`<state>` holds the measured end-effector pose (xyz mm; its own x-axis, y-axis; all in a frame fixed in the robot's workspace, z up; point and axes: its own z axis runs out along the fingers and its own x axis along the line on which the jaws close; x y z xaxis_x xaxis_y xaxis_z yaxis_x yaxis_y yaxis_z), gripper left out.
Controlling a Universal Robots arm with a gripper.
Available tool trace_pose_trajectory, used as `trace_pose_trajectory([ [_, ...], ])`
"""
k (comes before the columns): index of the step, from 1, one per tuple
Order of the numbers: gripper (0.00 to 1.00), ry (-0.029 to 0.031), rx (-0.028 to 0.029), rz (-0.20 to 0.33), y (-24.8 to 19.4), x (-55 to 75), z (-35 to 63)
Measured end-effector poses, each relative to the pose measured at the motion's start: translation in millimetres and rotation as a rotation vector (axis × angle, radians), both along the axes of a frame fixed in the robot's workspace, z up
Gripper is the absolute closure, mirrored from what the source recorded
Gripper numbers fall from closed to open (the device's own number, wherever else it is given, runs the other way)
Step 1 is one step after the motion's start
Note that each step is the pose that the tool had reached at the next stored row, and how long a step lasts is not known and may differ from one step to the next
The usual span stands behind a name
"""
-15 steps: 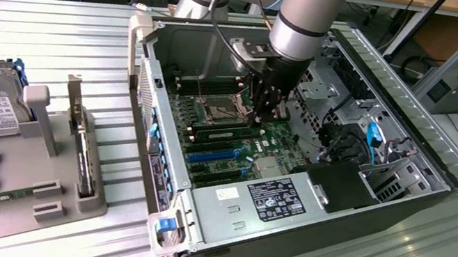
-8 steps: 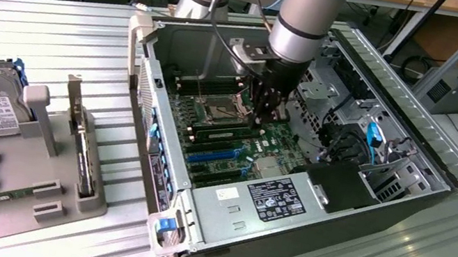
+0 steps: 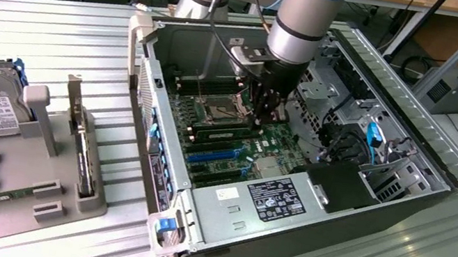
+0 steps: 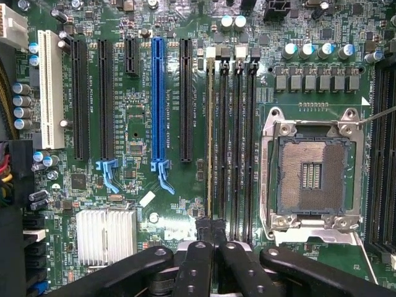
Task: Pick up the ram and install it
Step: 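Press down the ram until it locks into place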
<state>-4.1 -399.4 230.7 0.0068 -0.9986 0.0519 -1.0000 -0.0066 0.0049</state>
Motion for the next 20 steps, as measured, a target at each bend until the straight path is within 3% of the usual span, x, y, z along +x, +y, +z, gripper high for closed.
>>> trace_pose_trajectory([
  [5,0.89,0.0002,-0.0002,0.0,-0.1,-4.6,14.0],
  [8,0.89,0.002,0.0055,0.0,-0.5,-36.6,14.6],
  [9,0.89,0.0211,0.0054,0.0,-0.6,-36.8,14.6],
  [12,0.89,0.0208,0.007,0.0,-2.2,-45.1,7.7],
  [13,0.89,0.0206,0.0149,0.0,-2.1,-46.2,5.7],
  [16,0.89,0.0155,0.0179,0.001,-2.8,-46.0,-1.2],
  [18,0.89,0.015,0.0196,0.001,-3.6,-46.1,-1.7],
  [20,0.89,0.0136,0.0219,0.001,-3.3,-45.9,3.9],
])
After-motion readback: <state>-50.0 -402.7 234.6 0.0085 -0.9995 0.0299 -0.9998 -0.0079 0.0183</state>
